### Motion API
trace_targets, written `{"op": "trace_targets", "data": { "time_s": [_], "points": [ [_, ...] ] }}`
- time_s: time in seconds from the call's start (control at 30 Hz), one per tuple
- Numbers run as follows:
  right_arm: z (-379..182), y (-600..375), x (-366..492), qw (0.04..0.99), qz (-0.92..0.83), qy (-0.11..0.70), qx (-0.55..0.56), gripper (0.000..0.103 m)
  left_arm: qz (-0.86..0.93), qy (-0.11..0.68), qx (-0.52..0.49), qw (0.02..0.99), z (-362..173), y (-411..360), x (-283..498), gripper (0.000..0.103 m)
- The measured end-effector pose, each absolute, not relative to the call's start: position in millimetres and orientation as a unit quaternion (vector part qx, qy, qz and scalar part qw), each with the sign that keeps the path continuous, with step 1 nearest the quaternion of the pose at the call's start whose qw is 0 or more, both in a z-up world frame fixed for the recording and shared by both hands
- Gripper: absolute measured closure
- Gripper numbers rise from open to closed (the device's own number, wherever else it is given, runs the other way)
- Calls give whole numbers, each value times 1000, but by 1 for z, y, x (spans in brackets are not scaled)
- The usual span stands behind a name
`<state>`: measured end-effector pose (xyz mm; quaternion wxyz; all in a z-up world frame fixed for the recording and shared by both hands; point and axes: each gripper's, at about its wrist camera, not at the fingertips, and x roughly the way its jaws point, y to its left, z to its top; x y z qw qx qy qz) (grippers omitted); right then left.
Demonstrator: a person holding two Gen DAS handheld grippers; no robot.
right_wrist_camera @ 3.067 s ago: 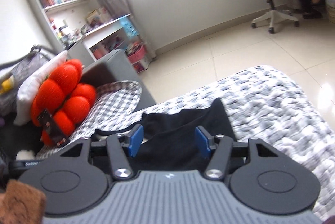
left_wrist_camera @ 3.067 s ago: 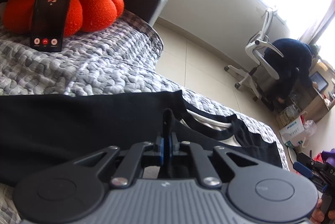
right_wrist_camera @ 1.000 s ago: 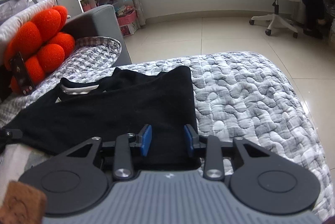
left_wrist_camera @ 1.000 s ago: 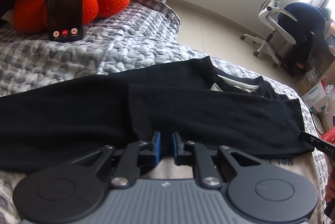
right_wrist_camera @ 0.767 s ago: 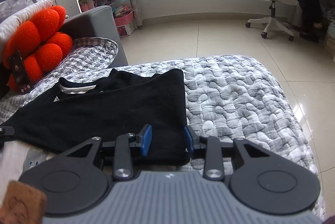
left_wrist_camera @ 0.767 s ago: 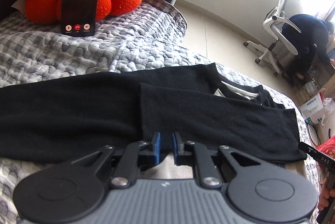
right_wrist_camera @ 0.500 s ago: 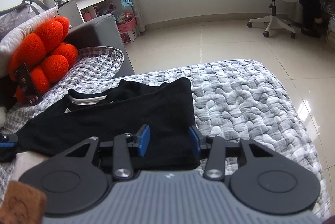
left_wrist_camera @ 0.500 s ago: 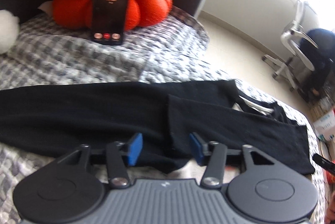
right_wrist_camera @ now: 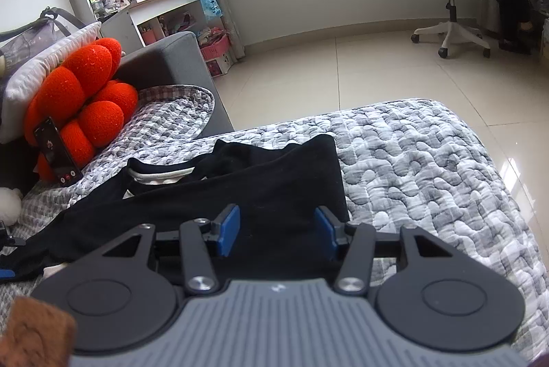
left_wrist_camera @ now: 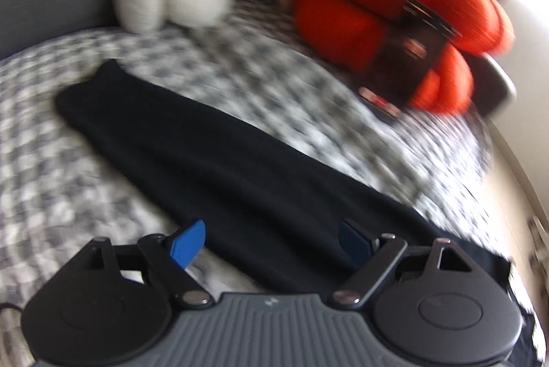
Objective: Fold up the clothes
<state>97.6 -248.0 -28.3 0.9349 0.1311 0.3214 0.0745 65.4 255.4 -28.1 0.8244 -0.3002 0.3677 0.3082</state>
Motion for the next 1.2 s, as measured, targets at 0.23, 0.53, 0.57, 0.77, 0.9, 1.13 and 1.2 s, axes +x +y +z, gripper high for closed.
{"op": "trace_targets", "data": {
  "time_s": [0.23,0.53,0.57,0.77,0.9,1.13,1.2],
  "points": [
    [-29,-237,102,933,79,324,136,50,428,322,-325,780,-39,298,48,17],
    [-30,-226,106,931,82,327,140,50,492,265,-334,759,-58,327,35,30],
    [-30,-226,106,931,81,327,141,50,494,257,-332,761,-59,328,35,32],
    [-30,-230,107,930,75,328,149,50,514,210,-336,761,-66,334,31,45],
    [-32,-234,107,929,71,330,151,50,531,179,-350,750,-69,338,22,64],
    [-30,-239,104,929,70,328,156,50,533,153,-362,749,-70,342,11,98],
    [-29,-241,104,929,71,327,158,50,527,137,-358,758,-65,339,9,99]
  ]
}}
